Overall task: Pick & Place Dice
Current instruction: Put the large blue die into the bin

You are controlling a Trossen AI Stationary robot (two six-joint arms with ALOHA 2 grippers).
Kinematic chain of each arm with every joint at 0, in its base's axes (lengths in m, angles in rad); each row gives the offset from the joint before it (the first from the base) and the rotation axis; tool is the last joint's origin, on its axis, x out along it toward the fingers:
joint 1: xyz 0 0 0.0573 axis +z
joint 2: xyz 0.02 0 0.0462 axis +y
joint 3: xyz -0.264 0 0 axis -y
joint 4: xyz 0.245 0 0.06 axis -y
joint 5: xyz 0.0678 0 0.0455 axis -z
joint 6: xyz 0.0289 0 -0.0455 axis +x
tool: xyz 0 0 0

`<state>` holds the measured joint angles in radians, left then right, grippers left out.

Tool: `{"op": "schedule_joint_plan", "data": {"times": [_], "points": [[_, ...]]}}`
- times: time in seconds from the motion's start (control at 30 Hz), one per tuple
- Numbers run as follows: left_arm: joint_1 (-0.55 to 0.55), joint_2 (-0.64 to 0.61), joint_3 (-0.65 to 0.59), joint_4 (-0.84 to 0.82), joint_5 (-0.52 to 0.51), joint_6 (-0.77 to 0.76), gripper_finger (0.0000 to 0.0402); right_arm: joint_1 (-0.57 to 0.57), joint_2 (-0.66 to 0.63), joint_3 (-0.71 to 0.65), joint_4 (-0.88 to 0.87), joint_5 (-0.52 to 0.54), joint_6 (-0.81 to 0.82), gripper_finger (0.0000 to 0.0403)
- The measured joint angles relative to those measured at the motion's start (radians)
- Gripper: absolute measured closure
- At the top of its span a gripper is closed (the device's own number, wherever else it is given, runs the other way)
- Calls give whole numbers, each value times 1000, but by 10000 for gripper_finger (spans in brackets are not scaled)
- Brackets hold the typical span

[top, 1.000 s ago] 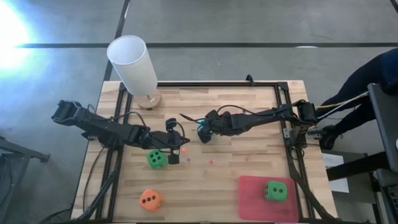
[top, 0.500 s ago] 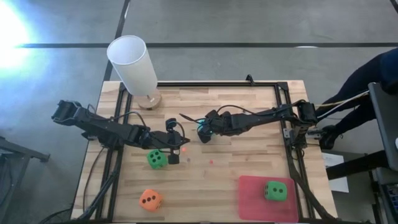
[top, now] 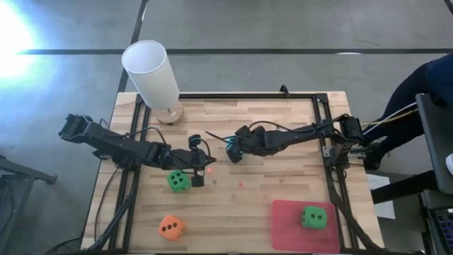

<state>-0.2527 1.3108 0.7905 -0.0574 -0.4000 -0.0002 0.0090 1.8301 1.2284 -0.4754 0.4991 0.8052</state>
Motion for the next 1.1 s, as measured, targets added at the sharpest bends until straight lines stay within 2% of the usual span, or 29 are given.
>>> {"op": "schedule_joint_plan", "data": {"times": [0.37, 0.63, 1.1], "points": [[0, 0, 0, 0, 0, 0, 382, 24, -7, 22, -5, 32, -18, 3], [0, 0, 0, 0, 0, 0, 382, 24, -10, 38, 0, -32, -111, 3], [0, 0, 0, 0, 0, 0, 382, 24, -11, 20, 9, -36, -181, 3]]}}
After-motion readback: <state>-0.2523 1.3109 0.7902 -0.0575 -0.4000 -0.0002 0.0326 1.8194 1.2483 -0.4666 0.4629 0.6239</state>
